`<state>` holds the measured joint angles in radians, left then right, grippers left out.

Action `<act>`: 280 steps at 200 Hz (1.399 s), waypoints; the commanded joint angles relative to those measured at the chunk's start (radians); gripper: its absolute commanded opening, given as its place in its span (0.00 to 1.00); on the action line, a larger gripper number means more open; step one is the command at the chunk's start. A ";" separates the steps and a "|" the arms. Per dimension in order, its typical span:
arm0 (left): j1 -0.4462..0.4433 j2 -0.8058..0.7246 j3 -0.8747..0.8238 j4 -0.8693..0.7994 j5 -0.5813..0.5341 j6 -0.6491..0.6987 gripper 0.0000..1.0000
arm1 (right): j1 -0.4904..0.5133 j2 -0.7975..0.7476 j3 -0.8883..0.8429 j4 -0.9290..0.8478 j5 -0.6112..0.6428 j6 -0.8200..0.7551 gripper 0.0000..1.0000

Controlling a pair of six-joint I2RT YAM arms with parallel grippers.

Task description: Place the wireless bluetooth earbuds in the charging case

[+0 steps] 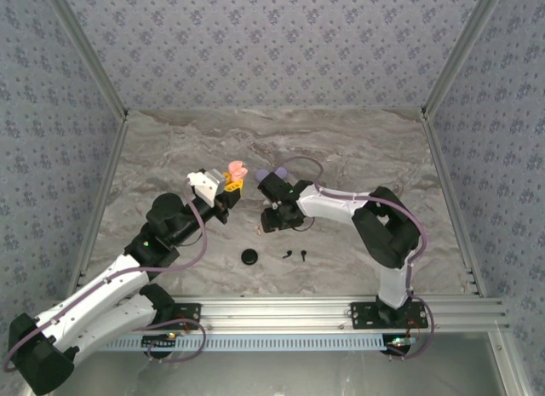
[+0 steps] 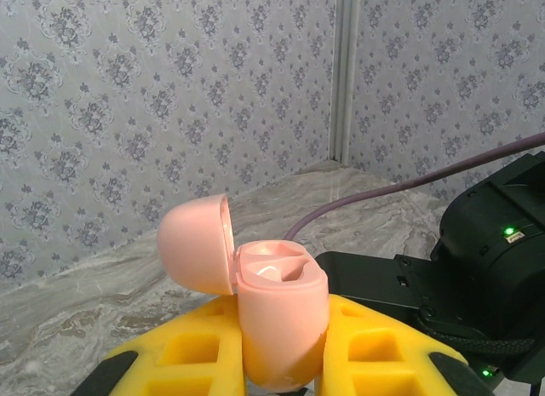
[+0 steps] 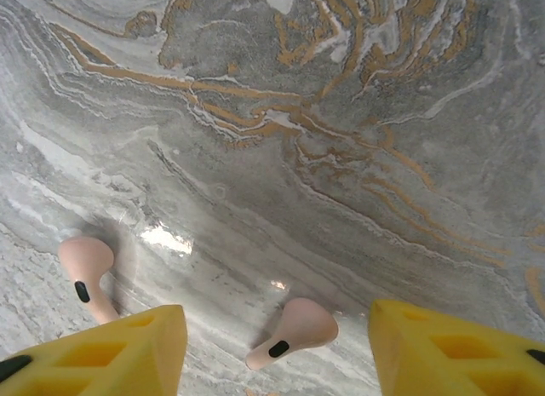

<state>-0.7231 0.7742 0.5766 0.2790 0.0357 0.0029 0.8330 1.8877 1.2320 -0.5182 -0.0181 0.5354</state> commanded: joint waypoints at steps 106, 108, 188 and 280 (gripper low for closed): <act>-0.003 0.009 0.011 0.003 0.001 -0.001 0.00 | 0.021 0.071 0.077 -0.076 0.002 -0.004 0.43; -0.004 0.009 0.011 0.003 0.002 -0.001 0.00 | 0.021 0.071 0.077 -0.077 0.002 -0.004 0.43; -0.002 0.007 0.011 -0.001 0.003 -0.002 0.00 | 0.028 0.067 0.067 -0.117 0.034 -0.012 0.33; -0.003 0.007 0.012 -0.006 0.004 -0.005 0.00 | 0.037 0.041 0.044 -0.128 0.058 -0.008 0.28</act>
<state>-0.7231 0.7872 0.5766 0.2607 0.0360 0.0029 0.8574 1.9396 1.2919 -0.5911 0.0338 0.5304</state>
